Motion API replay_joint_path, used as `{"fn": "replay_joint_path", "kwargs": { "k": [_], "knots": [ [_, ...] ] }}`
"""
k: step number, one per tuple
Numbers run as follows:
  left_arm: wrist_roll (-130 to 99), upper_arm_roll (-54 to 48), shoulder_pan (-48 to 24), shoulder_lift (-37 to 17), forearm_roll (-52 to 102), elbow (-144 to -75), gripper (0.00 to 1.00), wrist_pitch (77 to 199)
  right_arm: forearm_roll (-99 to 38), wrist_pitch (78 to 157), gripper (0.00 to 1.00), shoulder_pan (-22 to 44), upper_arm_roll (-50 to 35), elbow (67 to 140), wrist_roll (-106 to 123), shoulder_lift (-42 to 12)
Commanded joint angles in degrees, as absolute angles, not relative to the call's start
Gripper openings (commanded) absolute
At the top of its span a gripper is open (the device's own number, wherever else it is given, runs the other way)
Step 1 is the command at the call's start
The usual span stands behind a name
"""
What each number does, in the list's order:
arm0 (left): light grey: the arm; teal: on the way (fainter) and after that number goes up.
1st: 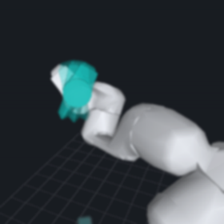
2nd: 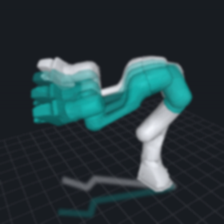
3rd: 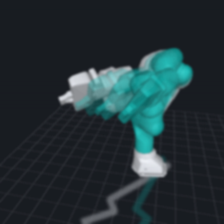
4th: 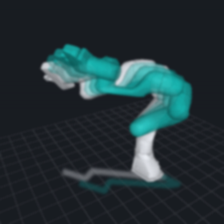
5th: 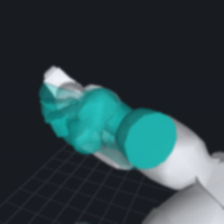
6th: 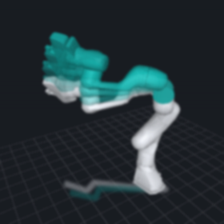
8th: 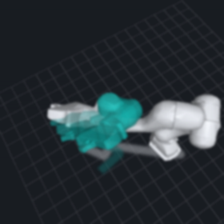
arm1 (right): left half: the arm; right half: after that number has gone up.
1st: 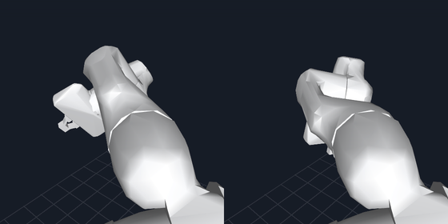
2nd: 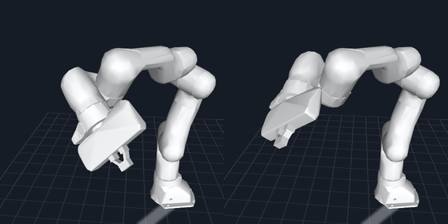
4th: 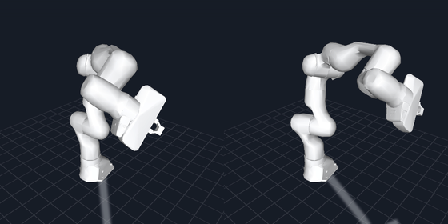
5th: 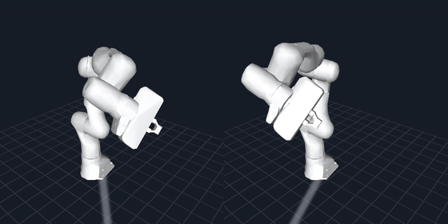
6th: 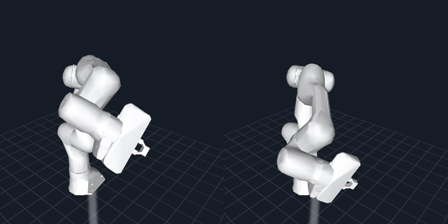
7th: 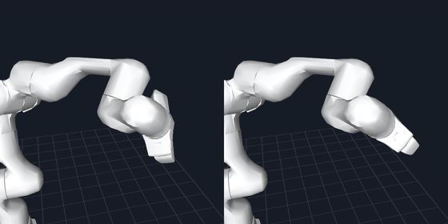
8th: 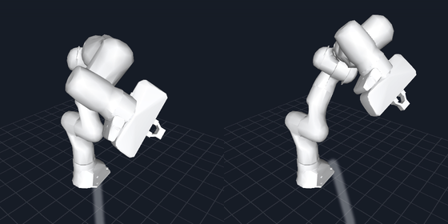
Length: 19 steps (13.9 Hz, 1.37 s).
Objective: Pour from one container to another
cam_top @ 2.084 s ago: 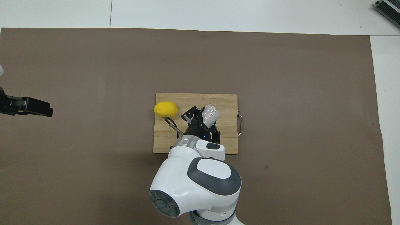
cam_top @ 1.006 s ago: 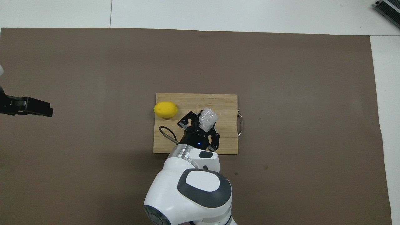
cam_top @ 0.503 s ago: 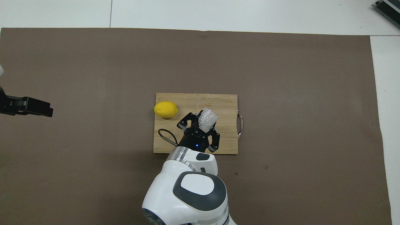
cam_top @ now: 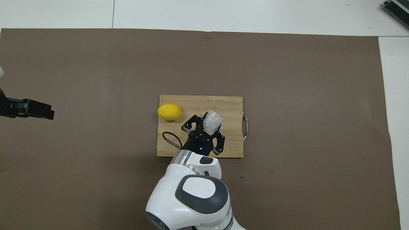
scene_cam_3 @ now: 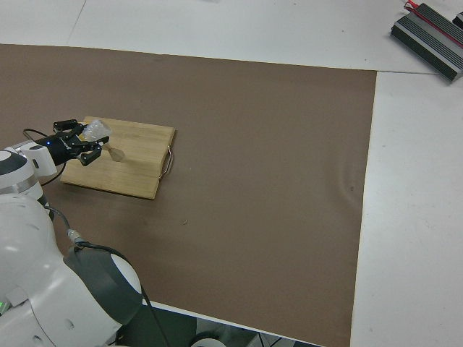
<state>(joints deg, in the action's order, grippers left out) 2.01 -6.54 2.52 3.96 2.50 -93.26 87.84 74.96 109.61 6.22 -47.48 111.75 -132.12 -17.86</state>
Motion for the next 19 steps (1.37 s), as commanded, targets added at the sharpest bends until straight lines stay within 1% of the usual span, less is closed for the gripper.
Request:
{"fn": "replay_joint_path", "kwargs": {
  "k": [1, 6, 8, 9, 13, 17, 19],
  "knots": [
    [1.32, -7.03, 2.99, 5.71, 1.58, -94.92, 1.0, 87.54, 77.43, 108.28, 0.45, 6.15, -48.6, 111.71, -134.38, -18.46],
    [1.32, -7.03, 2.99, 5.71, 1.58, -94.92, 1.0, 87.54, 77.34, 108.28, 0.45, 6.15, -48.6, 111.53, -134.3, -18.54],
    [1.32, -7.03, 2.99, 5.71, 1.58, -94.92, 1.0, 87.54, 76.64, 108.28, 0.41, 5.98, -48.69, 111.18, -134.3, -18.54],
    [1.32, -7.03, 2.99, 5.71, 1.58, -94.92, 1.0, 87.54, 76.12, 108.37, 0.41, 5.63, -48.95, 111.01, -134.38, -18.54],
    [1.32, -7.03, 2.99, 5.71, 1.58, -94.92, 1.0, 87.54, 73.22, 109.25, 0.42, 4.4, -49.48, 110.83, -134.38, -18.28],
    [1.32, -7.03, 2.99, 5.71, 1.58, -94.92, 1.0, 87.54, 65.94, 109.51, 0.43, 3.78, -49.66, 109.08, -134.21, -17.49],
    [1.32, -7.03, 2.99, 5.71, 1.58, -94.92, 1.0, 87.54, 63.3, 109.51, 0.46, 3.34, -49.57, 108.2, -134.21, -17.4]
  ]
}}
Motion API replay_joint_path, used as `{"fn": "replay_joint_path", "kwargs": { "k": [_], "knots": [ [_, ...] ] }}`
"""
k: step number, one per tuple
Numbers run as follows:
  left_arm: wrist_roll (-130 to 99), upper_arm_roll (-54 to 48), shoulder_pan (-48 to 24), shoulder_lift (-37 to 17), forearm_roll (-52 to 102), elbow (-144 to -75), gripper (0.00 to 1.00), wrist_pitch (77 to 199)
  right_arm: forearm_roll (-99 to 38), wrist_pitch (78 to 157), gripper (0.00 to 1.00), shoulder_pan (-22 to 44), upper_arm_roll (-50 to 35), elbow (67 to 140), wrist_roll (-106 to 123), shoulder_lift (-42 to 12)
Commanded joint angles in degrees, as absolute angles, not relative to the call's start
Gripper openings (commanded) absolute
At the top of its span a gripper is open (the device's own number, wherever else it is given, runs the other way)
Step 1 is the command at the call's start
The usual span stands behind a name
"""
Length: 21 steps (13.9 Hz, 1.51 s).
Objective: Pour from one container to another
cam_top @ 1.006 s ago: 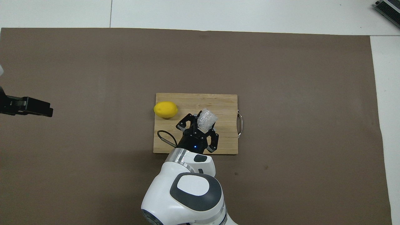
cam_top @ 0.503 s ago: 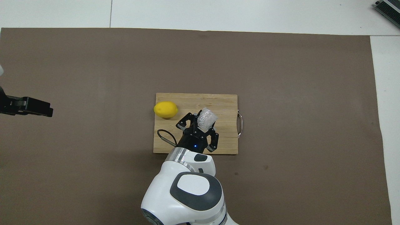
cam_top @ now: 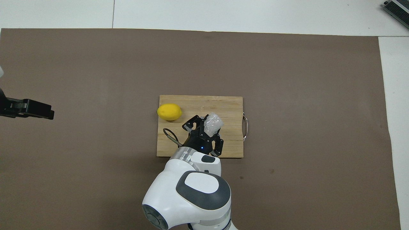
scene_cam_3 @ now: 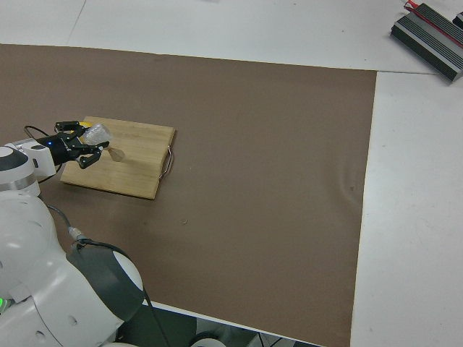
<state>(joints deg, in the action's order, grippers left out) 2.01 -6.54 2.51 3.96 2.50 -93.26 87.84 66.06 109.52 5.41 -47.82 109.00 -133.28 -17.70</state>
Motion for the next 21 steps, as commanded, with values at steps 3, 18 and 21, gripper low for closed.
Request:
{"fn": "replay_joint_path", "kwargs": {
  "k": [3, 18, 21],
  "knots": [
    [1.41, -7.03, 2.99, 5.71, 1.58, -94.92, 1.0, 87.54, 57.59, 109.51, 0.46, 2.82, -49.48, 105.66, -134.12, -17.31],
    [1.32, -7.03, 2.99, 5.71, 1.58, -94.92, 1.0, 87.54, 18.48, 113.73, 0.46, 1.76, -35.7, 98.17, -123.15, -9.24],
    [1.32, -7.03, 2.99, 5.71, 1.58, -94.92, 1.0, 87.54, 10.05, 113.64, 0.46, 1.76, -31.04, 98.87, -116.39, -6.86]
  ]
}}
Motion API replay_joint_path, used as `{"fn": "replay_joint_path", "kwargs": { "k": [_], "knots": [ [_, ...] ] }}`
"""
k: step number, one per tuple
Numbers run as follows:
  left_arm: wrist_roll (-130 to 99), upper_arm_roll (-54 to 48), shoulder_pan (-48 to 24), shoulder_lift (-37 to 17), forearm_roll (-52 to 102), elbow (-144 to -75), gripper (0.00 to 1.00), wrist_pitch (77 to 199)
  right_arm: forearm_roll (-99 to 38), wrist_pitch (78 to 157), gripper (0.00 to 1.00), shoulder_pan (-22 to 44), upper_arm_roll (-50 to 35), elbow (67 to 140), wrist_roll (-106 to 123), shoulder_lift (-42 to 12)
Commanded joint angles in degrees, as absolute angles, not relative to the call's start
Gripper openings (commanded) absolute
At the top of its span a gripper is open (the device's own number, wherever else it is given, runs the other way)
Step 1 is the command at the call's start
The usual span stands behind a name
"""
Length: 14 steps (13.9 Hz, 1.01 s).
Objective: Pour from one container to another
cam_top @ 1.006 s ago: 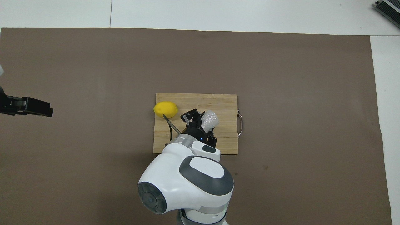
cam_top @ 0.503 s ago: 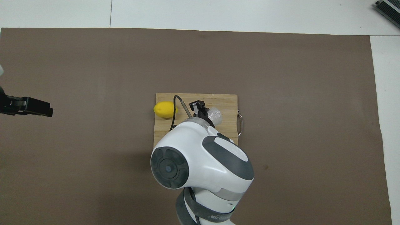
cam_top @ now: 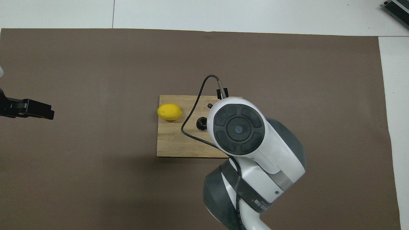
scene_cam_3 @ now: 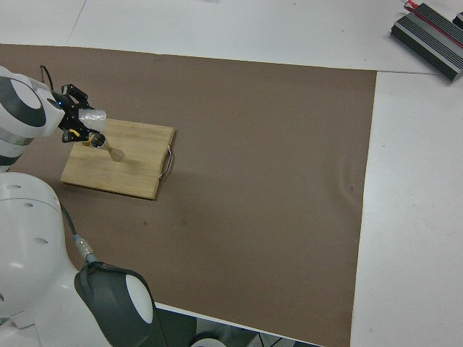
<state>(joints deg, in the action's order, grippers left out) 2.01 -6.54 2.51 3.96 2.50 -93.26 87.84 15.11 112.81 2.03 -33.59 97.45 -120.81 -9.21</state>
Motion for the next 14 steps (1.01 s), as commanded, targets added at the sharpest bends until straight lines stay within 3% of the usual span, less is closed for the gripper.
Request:
{"fn": "replay_joint_path", "kwargs": {
  "k": [1, 14],
  "knots": [
    [1.41, -7.03, 2.99, 5.71, 1.58, -94.92, 1.0, 87.54, 7.5, 113.64, 0.46, 1.76, -29.46, 99.22, -114.19, -5.99],
    [1.32, -7.03, 2.99, 5.71, 1.58, -94.92, 1.0, 87.54, -21.51, 114.26, 0.46, 2.11, -9.51, 110.11, -85.89, 0.96]
  ]
}}
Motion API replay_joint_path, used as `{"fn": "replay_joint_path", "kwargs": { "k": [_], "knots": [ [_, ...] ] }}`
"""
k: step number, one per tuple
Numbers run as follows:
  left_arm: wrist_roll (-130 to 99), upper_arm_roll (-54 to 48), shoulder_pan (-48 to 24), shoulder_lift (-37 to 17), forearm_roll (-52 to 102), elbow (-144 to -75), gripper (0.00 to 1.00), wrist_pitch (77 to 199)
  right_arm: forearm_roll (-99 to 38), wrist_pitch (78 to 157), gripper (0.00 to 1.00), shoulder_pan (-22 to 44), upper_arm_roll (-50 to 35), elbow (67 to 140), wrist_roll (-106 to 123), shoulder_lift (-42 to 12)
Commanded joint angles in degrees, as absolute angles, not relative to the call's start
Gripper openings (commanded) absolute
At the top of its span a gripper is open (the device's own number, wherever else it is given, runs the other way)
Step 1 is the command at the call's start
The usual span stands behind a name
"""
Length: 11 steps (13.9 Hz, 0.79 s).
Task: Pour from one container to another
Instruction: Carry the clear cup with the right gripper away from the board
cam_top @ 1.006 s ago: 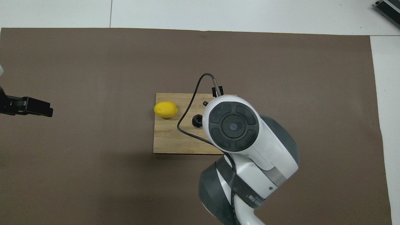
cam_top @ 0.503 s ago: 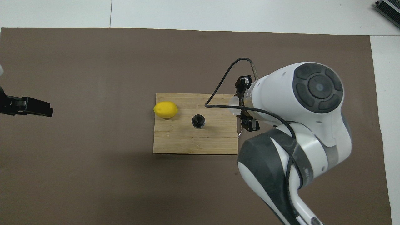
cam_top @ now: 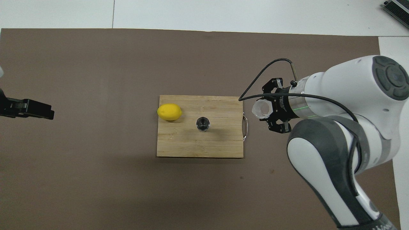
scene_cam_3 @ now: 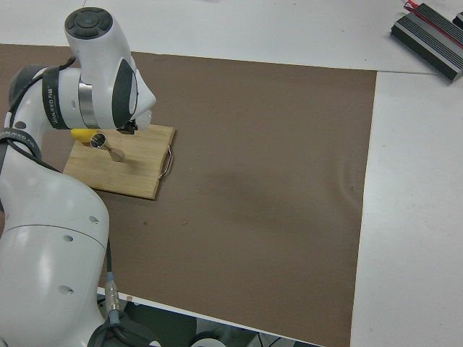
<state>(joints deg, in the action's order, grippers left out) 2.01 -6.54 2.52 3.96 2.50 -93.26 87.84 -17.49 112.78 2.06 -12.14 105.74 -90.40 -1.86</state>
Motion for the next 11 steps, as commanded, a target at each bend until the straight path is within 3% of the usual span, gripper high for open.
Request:
{"fn": "replay_joint_path", "kwargs": {
  "k": [1, 8, 11],
  "knots": [
    [1.32, -7.03, 2.99, 5.71, 1.58, -94.92, 1.0, 87.54, -23.45, 114.43, 0.47, 2.11, -7.4, 111.34, -83.96, 1.58],
    [1.32, -7.03, 2.99, 5.71, 1.58, -94.92, 1.0, 87.54, -33.03, 114.35, 0.51, 2.11, 3.94, 118.2, -67.7, 1.41],
    [1.32, -7.03, 2.99, 5.71, 1.58, -94.92, 1.0, 87.54, -37.25, 114.26, 0.59, 2.02, 9.04, 120.4, -61.02, -0.17]
  ]
}}
